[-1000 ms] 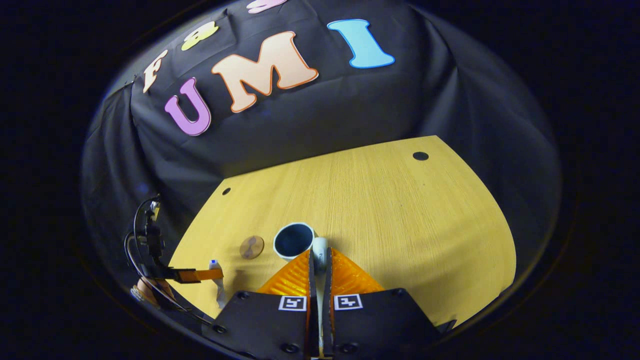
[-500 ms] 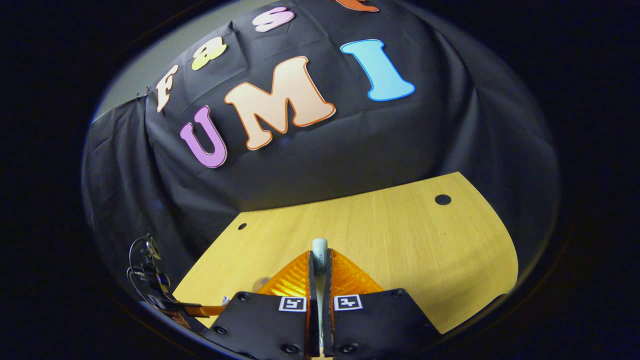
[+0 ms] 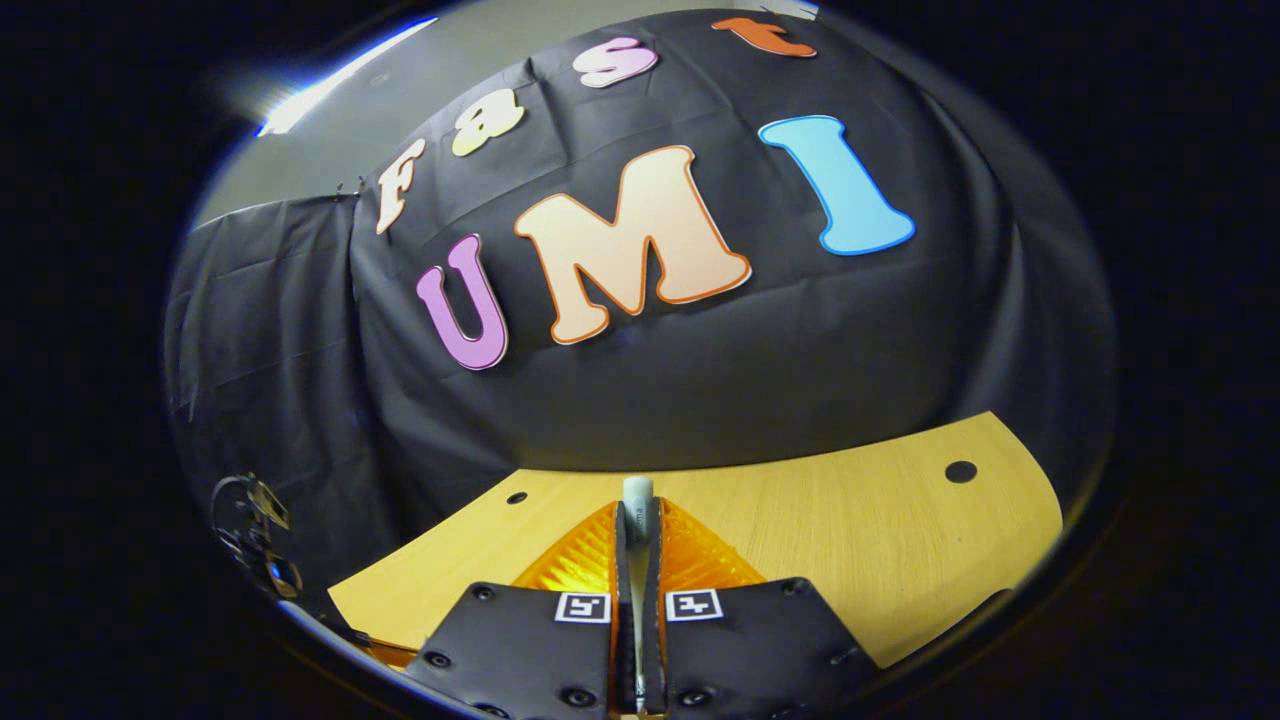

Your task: Put the toothbrush and toothpaste on the desktop into the cup, then pick up the cup and place it on the coaster on the desktop.

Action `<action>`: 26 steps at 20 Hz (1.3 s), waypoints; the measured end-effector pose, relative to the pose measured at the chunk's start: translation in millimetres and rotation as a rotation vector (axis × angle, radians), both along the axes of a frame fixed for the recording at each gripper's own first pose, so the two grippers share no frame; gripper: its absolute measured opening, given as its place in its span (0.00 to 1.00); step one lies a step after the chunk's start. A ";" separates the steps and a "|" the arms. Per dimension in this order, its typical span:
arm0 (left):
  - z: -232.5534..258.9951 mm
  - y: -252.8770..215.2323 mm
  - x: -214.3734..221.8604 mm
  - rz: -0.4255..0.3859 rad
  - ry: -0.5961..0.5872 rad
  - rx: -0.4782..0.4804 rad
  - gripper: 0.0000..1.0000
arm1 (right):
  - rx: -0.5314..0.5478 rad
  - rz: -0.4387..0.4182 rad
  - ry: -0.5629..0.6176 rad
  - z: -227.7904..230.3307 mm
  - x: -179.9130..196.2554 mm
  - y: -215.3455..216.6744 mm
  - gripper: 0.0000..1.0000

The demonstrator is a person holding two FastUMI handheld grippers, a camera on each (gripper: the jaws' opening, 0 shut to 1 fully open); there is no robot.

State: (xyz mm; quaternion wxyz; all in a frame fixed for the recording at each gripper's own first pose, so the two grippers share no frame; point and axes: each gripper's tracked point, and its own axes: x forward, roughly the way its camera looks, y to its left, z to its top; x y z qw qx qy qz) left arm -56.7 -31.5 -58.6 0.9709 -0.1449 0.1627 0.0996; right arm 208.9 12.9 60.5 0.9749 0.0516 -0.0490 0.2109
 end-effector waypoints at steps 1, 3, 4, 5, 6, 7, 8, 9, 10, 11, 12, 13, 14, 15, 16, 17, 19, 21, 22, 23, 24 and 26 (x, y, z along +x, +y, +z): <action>8.3 0.2 -1.8 0.001 -0.033 0.023 0.03 | 0.007 0.014 -0.014 -4.4 3.0 3.4 0.06; 23.7 2.8 -5.2 0.011 -0.088 0.054 0.03 | -0.001 0.024 -0.014 -21.5 11.0 4.7 0.06; 30.3 3.3 -5.6 0.015 -0.112 0.064 0.03 | -0.011 0.019 -0.002 -31.7 14.5 3.8 0.06; 41.9 1.6 -4.0 0.011 -0.153 0.079 0.03 | -0.018 0.017 0.015 -46.4 18.1 2.1 0.06; 48.0 2.2 -2.4 0.011 -0.171 0.087 0.03 | -0.025 0.017 0.022 -53.0 18.8 1.9 0.06; 51.7 1.9 0.2 0.011 -0.186 0.097 0.03 | -0.037 0.011 0.024 -58.5 18.8 0.1 0.06; 56.5 1.5 1.4 0.012 -0.200 0.109 0.03 | -0.047 -0.002 0.021 -61.6 20.3 -2.1 0.06; 65.5 1.8 5.1 0.017 -0.235 0.129 0.03 | -0.064 0.005 0.034 -71.6 22.2 -1.4 0.07; 80.8 -1.8 9.9 0.014 -0.288 0.156 0.03 | -0.062 0.011 0.050 -78.0 20.9 -0.8 0.09; 91.9 -7.5 13.4 0.002 -0.330 0.167 0.03 | -0.051 0.018 0.061 -82.5 19.4 -0.5 0.09; 101.3 -14.9 16.9 -0.017 -0.371 0.170 0.03 | -0.034 0.021 0.068 -85.3 18.7 0.3 0.11; 109.7 -24.5 22.4 -0.045 -0.410 0.162 0.03 | -0.031 0.017 0.076 -88.8 18.1 -0.9 0.14; 116.3 -31.5 26.9 -0.064 -0.431 0.150 0.03 | -0.024 0.015 0.077 -89.1 14.2 -2.7 0.13; 122.1 -36.7 30.9 -0.077 -0.449 0.138 0.03 | -0.011 0.013 0.076 -88.6 11.9 -4.9 0.16; 126.9 -40.4 40.0 -0.096 -0.454 0.144 0.03 | 0.004 0.014 0.081 -86.7 6.8 -7.9 0.32; 129.9 -42.8 43.1 -0.104 -0.455 0.155 0.03 | 0.014 0.006 0.085 -85.5 4.9 -12.0 0.37; 137.0 -51.7 50.4 -0.130 -0.460 0.174 0.03 | 0.051 -0.040 0.064 -76.1 2.6 -28.1 0.88; 140.9 -63.7 59.8 -0.159 -0.465 0.165 0.02 | 0.076 -0.091 0.050 -71.5 -1.9 -45.6 0.95; 142.2 -68.1 64.6 -0.171 -0.466 0.161 0.03 | 0.078 -0.117 0.053 -71.9 -6.6 -56.1 0.99; 143.5 -72.9 71.4 -0.183 -0.470 0.159 0.03 | 0.078 -0.138 0.052 -71.4 -9.8 -66.0 0.98; 145.8 -78.3 77.1 -0.196 -0.474 0.162 0.03 | 0.074 -0.159 0.050 -70.3 -13.5 -75.7 0.99; 146.2 -93.2 90.5 -0.230 -0.478 0.161 0.03 | 0.071 -0.212 0.047 -68.0 -21.1 -100.8 0.98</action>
